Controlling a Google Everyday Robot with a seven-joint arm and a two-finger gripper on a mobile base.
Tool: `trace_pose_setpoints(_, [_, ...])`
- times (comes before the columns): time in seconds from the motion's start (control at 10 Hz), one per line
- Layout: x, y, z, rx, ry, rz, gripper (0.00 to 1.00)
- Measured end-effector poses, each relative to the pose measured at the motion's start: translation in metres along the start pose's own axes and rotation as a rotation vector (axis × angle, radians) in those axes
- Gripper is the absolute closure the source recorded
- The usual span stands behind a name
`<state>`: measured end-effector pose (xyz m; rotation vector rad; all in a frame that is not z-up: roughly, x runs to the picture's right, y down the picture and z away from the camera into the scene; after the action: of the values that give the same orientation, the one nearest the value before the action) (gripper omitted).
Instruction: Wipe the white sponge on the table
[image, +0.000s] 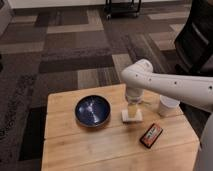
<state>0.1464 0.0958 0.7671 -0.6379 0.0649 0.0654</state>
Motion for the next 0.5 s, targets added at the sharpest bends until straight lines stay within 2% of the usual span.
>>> trace_pose_setpoints(0.1, [0.0029, 0.0005, 0.0055, -0.007, -0.003, 0.007, 0.35])
trace_pose_setpoints(0.3, [0.0047, 0.0013, 0.0099, -0.013, -0.003, 0.019, 0.49])
trace_pose_setpoints(0.5, [0.0074, 0.0035, 0.0152, -0.024, 0.002, 0.031, 0.78])
